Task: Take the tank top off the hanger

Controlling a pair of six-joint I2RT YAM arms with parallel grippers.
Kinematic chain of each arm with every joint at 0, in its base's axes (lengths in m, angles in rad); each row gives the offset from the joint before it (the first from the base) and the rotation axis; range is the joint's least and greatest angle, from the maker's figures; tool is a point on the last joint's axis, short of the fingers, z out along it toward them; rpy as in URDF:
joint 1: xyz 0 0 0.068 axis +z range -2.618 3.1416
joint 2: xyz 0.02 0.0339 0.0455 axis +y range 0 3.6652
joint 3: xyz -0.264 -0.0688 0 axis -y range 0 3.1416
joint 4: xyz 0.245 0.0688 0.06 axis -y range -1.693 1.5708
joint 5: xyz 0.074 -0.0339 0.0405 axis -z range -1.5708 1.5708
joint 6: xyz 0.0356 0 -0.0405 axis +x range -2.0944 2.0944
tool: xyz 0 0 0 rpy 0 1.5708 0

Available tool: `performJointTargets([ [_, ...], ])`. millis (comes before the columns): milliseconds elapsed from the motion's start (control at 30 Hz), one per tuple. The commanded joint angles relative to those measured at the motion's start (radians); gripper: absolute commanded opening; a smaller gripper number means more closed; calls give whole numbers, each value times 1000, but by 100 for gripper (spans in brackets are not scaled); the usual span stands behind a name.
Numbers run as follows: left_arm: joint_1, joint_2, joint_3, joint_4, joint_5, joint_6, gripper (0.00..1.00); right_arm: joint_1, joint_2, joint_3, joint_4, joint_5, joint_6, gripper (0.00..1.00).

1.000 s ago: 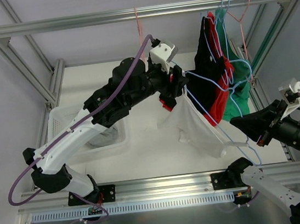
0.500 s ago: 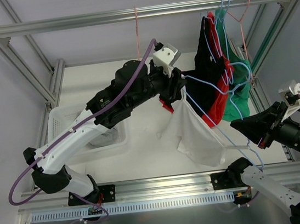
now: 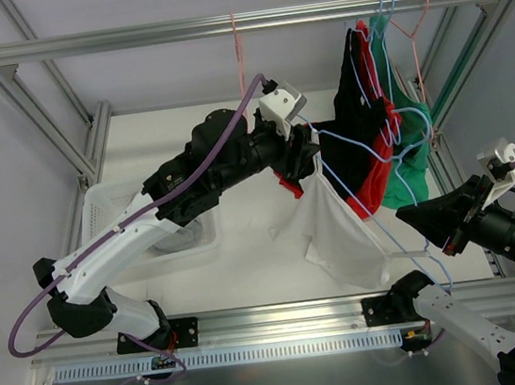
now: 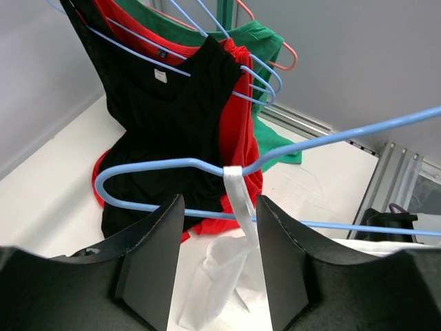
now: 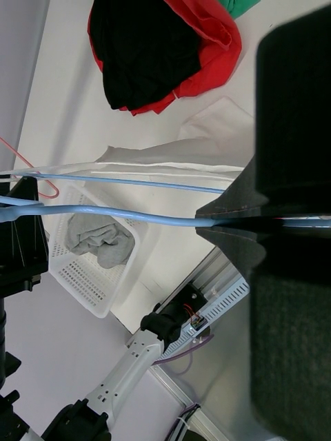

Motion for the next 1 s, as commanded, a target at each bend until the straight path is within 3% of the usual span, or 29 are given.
performJointTargets([
  [0, -6, -52, -16, 45, 45, -7, 47, -2, 20, 13, 41, 22, -15, 0],
  [167, -6, -57, -22, 50, 48, -5, 46, -2, 23, 14, 44, 20, -8, 0],
  [300, -6, -48, -17, 54, 42, -2, 40, -2, 20, 20, 45, 10, -4, 0],
  [467, -6, -23, -2, 62, 36, 1, 45, -2, 18, 22, 48, -20, 2, 0],
  [533, -6, -16, 4, 64, 27, 7, 36, -2, 17, 22, 48, -26, 4, 0],
  [667, -6, -3, 10, 65, 24, 9, 31, -2, 14, 23, 50, -37, 5, 0],
  [833, -6, -8, 3, 65, 13, 9, 7, -2, 17, 22, 50, -27, 2, 0],
  [967, -6, -23, -11, 65, -12, 9, 0, -3, 21, 14, 54, -26, 1, 0],
])
